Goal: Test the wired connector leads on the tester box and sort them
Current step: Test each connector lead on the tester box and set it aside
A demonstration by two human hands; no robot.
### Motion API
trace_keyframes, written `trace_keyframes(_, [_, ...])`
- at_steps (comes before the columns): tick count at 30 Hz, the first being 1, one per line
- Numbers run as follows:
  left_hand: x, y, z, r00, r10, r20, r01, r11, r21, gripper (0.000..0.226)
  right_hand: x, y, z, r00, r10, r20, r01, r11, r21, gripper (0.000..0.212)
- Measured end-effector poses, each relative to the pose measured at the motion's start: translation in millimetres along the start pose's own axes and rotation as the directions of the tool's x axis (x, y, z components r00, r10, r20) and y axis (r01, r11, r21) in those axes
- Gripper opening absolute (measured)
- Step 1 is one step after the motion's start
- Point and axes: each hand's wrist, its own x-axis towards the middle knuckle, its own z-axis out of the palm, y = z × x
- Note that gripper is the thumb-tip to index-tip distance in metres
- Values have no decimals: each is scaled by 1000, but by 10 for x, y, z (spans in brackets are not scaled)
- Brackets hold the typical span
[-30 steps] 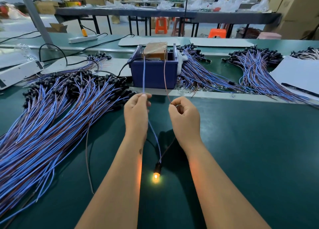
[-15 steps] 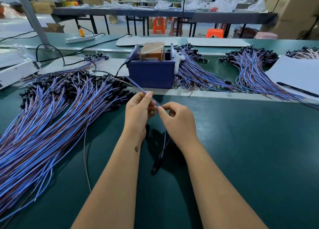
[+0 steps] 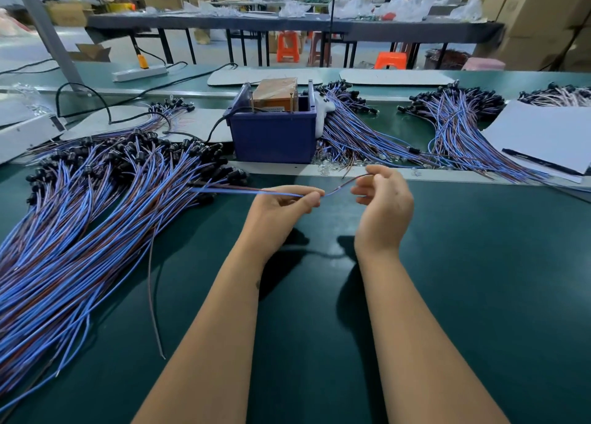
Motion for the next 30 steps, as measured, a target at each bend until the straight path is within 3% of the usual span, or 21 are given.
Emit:
trace_keyframes(6, [-104, 25, 293, 973, -19, 231, -1, 996, 86, 14, 171, 21, -136, 979, 62, -194, -55, 998, 37, 24])
trace_keyframes(8, [-131, 19, 382, 936, 22, 351, -90, 980, 178, 26, 213, 7, -175, 980, 36, -193, -38, 999, -9, 26])
trace_keyframes(10, [-142, -8, 437, 906, 71, 417, -209, 933, 295, 38, 252, 5, -232, 990, -15, -141, -1, 994, -114, 24])
trace_keyframes(14, [-131, -35, 427, 922, 22, 386, -159, 931, 328, 48, 418, 37, -442, 995, 31, 98, 5, 938, -345, 27])
trace_keyframes(18, [-115, -58, 431, 936, 11, 353, -139, 930, 340, 46, 600, 44, -779, 951, 150, 272, 128, 609, -783, 20])
trace_keyframes(24, [-110, -58, 442, 938, -21, 346, -101, 939, 330, 28, 753, -51, -1053, 937, 142, 318, 262, 311, -913, 21])
trace_keyframes(30, [-128, -39, 444, 941, -64, 331, -58, 937, 345, 24, 914, -82, -1277, 978, 96, 183, 175, 84, -981, 27])
